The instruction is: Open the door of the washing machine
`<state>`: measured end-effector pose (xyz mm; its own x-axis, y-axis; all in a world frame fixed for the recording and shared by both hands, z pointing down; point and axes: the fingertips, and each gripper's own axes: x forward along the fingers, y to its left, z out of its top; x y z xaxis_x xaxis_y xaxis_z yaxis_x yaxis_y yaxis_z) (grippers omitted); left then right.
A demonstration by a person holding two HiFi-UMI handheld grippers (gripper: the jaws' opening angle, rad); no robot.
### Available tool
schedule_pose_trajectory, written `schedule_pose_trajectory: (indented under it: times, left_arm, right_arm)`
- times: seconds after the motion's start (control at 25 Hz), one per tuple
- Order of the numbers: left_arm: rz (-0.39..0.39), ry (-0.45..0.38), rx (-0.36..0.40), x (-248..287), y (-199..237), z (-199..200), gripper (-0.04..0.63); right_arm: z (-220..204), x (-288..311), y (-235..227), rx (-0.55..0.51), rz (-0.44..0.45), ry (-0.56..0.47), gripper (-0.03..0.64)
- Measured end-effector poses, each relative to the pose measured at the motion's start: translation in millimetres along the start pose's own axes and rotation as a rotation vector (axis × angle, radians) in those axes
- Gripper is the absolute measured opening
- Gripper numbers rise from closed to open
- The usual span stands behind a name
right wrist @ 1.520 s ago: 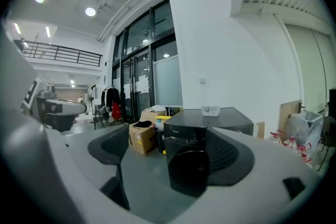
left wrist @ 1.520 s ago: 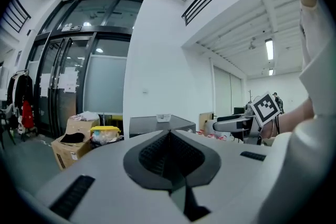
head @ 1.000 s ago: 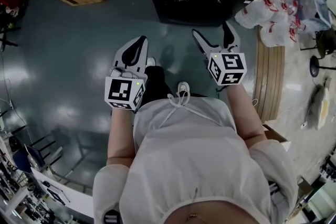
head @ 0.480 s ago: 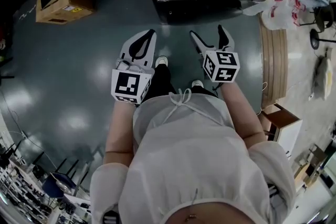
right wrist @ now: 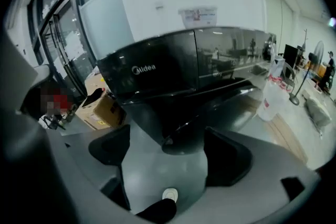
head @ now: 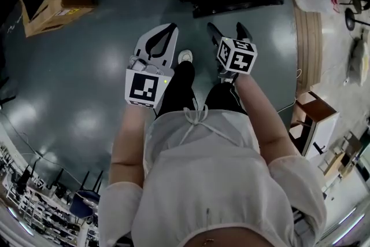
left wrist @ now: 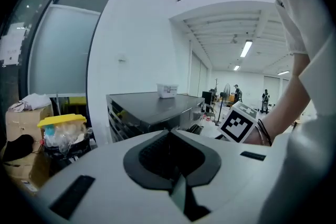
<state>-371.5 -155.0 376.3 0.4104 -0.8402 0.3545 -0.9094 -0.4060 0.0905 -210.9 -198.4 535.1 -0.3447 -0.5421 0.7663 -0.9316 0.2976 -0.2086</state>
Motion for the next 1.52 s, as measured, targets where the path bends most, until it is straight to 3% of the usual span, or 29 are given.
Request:
schedule_pose_trajectory:
  times: [0.2, 0.44, 0.56, 0.68, 1.04, 1.32, 1.52]
  left_arm:
    - [-0.011, 0.083, -0.044, 21.4, 27.6, -39.7, 0.021]
    - [-0.014, 0.128, -0.088, 36.2, 42.2, -82.3, 0.021]
    - [-0.019, 0.143, -0.101, 42.8, 47.0, -93.6, 0.021]
    - [-0.030, 0.152, -0.100, 47.6, 48.9, -98.7, 0.021]
    - [-0.030, 0.150, -0.093, 46.5, 49.6, -102.8, 0.021]
    - [-0.018, 0.158, -0.097, 35.9, 43.1, -112.8, 0.021]
    - [-0.026, 0.166, -0.092, 28.7, 31.0, -117.1, 0.021]
  right_arm:
    - [-22.6, 55.8, -13.8, 0.130, -0.083, 0.087, 0.411]
    - [-46.0, 105.0, -22.6, 0.188, -0.150, 0.137, 0.394]
    - [-50.3, 120.5, -30.5, 0.235, -0.219, 0.152, 0.325]
    - [-54.9, 127.0, -35.8, 0.289, -0.277, 0.164, 0.307]
    - [-63.4, 129.9, -32.7, 0.401, -0.243, 0.231, 0.287]
    - [-72.6, 122.7, -28.0, 0.372, -0.239, 0.244, 0.184]
    - [-90.7, 107.3, -32.2, 0.379, -0.229, 0.252, 0.167]
